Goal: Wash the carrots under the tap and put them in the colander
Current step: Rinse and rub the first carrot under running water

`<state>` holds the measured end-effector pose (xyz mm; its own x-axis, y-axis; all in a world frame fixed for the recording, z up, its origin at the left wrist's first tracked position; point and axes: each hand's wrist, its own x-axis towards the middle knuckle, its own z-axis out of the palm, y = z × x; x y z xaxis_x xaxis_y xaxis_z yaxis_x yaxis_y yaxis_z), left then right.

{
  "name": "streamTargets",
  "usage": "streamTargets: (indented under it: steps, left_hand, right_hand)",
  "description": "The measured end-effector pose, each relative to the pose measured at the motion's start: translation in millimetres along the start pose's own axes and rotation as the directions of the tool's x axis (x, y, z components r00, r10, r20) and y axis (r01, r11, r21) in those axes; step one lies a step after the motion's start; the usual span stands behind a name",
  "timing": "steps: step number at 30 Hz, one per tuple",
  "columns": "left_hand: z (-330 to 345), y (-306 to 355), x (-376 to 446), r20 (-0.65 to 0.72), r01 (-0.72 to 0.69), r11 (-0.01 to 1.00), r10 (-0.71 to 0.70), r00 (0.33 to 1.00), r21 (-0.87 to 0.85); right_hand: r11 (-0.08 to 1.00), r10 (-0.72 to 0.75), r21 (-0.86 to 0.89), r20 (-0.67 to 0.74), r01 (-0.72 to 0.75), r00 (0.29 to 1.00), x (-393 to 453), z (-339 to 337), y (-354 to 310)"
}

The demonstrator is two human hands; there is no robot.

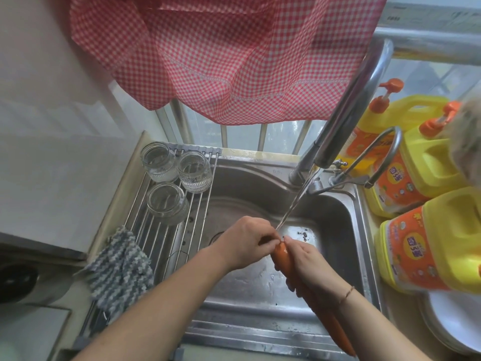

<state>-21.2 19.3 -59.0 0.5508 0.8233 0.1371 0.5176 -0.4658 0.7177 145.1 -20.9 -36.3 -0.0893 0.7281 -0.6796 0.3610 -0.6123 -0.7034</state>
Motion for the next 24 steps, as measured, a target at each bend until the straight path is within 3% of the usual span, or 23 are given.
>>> streamTargets:
  steps: [9,12,15,19,24]
  left_hand:
    - [0,-1,0,-0.001,-0.026,0.998,0.026,1.000,0.060]
    - [-1,-2,-1,-0.009,-0.004,1.000,0.004,1.000,-0.015]
    - [-4,-2,-5,-0.013,0.064,0.982,-0.067,0.998,-0.177]
    - [-5,2,-9,0.084,0.267,0.892,-0.254,0.963,-0.366]
    - [-7,9,-1,0.112,0.315,0.887,-0.294,0.949,-0.337]
  right_hand:
    - [0.996,-0.051,-0.069,0.021,0.053,0.998,-1,0,-1]
    - [0.999,-0.028,-0.016,0.044,0.029,0.999,-1,-3,0]
    - [0.997,-0.013,0.077,0.067,0.007,0.998,-3,-7,-2]
    - [0.997,-0.069,0.027,0.038,0.068,0.997,-4,-10,-6]
    - [0.993,-0.105,-0.059,-0.001,0.105,0.994,-4,-7,-6]
